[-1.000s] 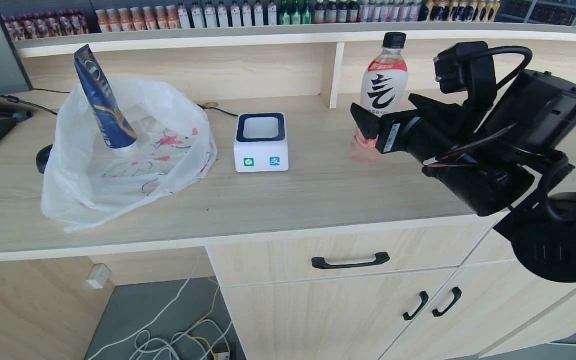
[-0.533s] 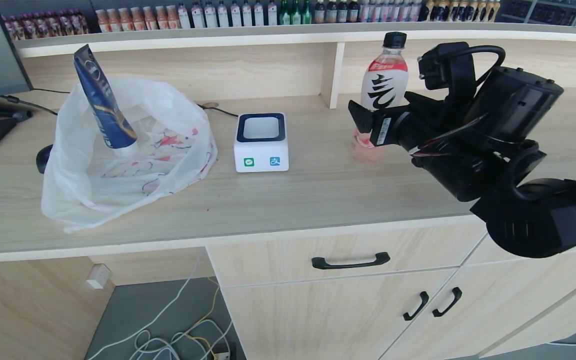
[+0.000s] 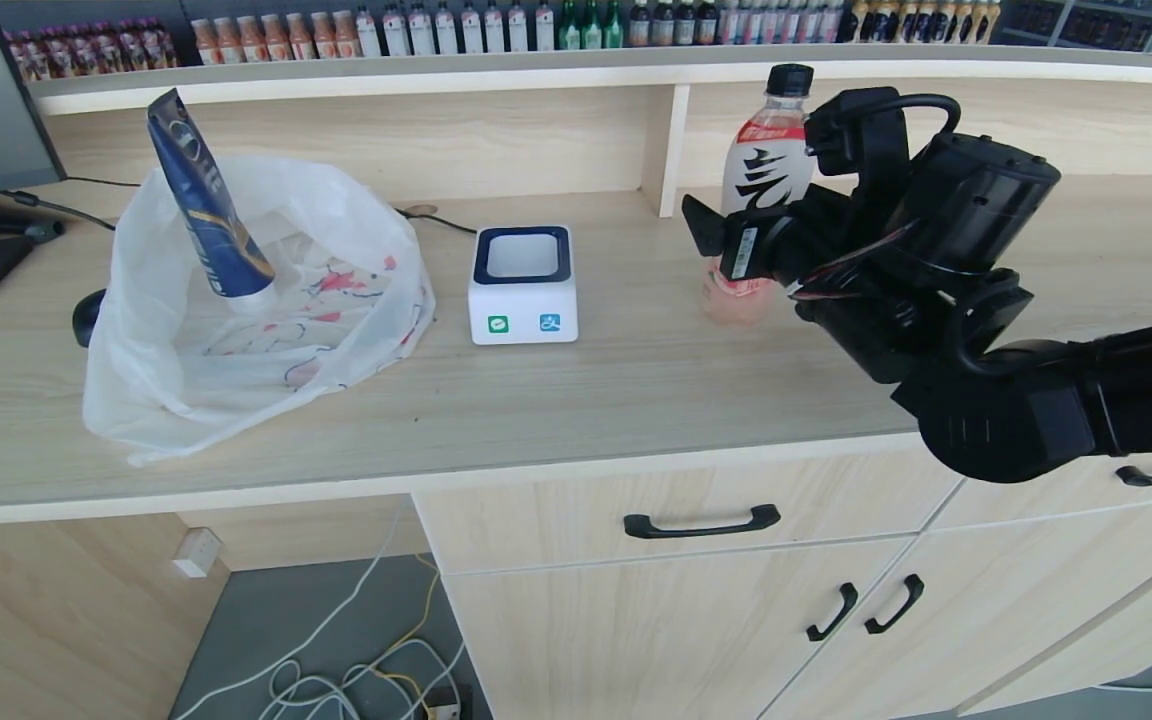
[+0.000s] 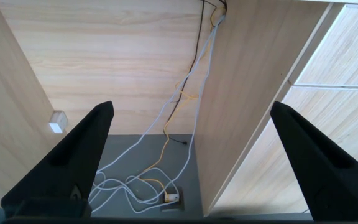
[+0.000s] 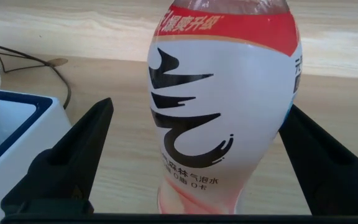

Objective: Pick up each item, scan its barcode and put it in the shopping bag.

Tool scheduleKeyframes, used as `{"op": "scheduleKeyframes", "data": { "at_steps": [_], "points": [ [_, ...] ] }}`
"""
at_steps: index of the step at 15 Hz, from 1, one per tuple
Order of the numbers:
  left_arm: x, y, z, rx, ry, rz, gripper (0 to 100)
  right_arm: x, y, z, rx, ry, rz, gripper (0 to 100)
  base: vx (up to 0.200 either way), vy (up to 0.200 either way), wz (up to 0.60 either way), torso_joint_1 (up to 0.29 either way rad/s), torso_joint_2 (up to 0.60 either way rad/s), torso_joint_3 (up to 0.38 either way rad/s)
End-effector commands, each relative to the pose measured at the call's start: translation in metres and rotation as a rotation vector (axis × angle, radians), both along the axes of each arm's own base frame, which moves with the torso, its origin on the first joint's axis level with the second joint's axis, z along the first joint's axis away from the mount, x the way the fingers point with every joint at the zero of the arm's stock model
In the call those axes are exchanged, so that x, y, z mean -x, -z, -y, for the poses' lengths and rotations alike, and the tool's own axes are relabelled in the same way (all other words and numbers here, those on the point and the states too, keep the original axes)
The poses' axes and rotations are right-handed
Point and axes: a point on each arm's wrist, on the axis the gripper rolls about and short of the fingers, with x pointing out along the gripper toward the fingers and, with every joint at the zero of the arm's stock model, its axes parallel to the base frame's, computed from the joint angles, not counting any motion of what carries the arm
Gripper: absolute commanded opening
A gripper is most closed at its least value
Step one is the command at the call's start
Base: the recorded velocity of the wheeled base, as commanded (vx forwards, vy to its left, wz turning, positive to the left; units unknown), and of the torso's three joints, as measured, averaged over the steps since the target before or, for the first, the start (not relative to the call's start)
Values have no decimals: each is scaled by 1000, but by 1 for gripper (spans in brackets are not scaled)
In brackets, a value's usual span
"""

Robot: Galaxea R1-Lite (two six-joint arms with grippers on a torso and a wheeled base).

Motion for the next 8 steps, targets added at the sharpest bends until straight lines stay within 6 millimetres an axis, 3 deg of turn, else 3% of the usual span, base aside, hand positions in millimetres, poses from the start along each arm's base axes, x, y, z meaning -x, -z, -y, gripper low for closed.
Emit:
{"op": "scheduleKeyframes", "data": {
  "at_steps": [1,8],
  "points": [
    [0,0,0,0,-1,0,100,-7,5,-3,1,2,-4,100,0,0,0,0,0,0],
    [0,0,0,0,-1,0,100,-19,7,-1,-11,19,-3,100,0,0,0,0,0,0]
  ]
}}
